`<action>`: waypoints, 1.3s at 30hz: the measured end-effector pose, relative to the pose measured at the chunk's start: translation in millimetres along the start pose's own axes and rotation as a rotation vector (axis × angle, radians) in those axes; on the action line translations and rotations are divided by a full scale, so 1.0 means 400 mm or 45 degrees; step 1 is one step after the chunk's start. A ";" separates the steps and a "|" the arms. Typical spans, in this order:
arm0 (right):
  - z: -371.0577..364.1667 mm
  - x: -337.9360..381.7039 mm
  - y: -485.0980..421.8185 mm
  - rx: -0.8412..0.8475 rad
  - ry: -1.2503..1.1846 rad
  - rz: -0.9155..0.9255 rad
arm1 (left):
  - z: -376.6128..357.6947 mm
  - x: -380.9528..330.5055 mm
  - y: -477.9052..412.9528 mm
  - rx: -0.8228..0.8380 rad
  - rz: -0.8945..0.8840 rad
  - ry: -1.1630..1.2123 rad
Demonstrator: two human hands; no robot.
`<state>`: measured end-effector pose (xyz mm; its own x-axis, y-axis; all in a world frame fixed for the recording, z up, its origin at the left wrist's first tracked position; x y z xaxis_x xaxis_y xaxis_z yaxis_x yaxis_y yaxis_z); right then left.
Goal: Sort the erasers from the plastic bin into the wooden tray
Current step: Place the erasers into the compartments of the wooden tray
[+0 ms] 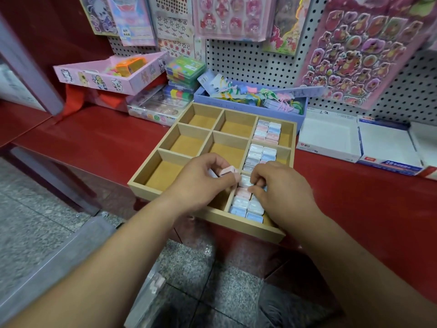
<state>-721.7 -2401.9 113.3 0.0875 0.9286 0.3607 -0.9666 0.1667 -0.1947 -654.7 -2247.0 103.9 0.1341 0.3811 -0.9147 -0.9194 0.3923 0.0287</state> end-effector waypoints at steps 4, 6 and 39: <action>-0.011 -0.008 -0.005 0.046 -0.010 0.010 | -0.003 -0.006 -0.002 0.035 -0.072 -0.037; -0.004 -0.013 -0.008 0.015 -0.104 -0.002 | -0.004 -0.005 -0.003 0.048 -0.083 -0.040; 0.028 -0.051 0.028 0.008 0.016 -0.231 | -0.006 0.002 -0.014 0.074 -0.052 0.087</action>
<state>-737.0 -2422.8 113.9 0.2635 0.8874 0.3782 -0.9361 0.3299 -0.1220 -650.4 -2250.8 102.1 0.1439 0.3061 -0.9411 -0.8903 0.4552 0.0120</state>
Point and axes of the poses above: each hand's wrist, its own y-axis away from the middle knuckle, its own z-axis out of the back of the hand, x = y × z, the point moved 6 cm from there along -y, towards the middle knuckle, and after that the axes turned 5 degrees about -x, right-handed, at the moved point
